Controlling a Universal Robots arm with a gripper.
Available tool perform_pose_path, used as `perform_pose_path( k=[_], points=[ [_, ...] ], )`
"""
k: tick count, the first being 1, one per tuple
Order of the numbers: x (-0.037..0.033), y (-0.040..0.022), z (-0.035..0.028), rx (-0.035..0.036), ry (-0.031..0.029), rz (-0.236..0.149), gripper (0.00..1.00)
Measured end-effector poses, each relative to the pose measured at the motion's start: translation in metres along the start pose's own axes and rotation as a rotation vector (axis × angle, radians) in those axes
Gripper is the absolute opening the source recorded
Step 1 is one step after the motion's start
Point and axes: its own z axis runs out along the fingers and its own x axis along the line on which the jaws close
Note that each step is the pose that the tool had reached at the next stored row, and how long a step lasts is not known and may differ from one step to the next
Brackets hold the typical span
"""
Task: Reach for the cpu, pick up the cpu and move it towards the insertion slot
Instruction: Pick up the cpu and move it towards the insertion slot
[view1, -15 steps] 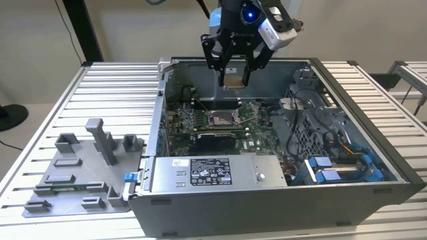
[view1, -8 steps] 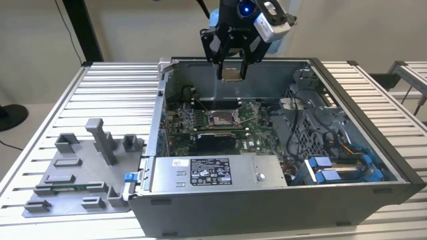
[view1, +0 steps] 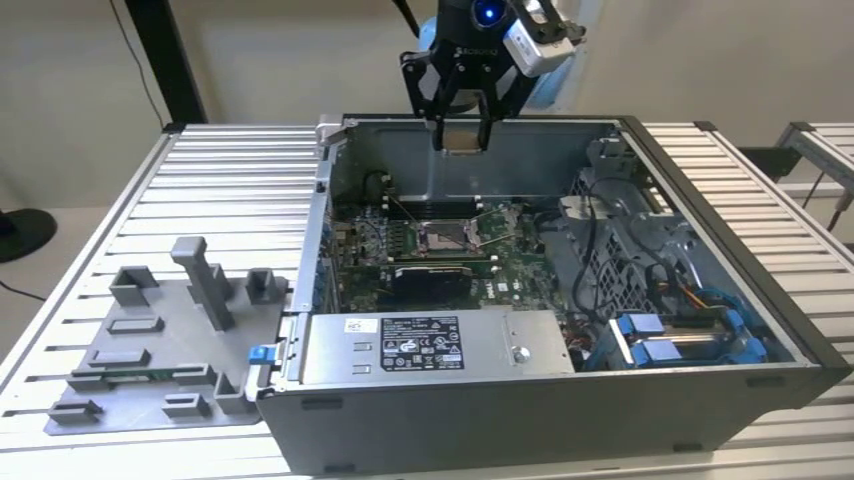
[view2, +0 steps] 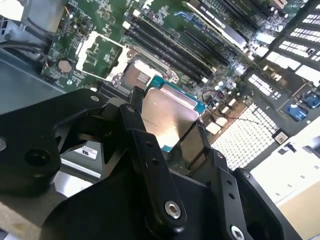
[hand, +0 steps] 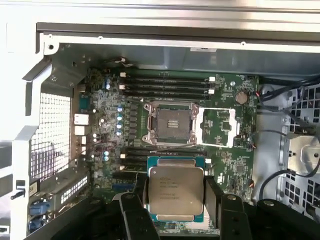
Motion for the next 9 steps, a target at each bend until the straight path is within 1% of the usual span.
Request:
perform_pose_path(
  k=[3, 9],
  points=[
    [-0.0013, 0.0047, 0.0005, 0.0000, 0.0000, 0.000, 0.00],
    [-0.0044, 0.0190, 0.0016, 0.0001, 0.0001, 0.000, 0.00]
  ],
)
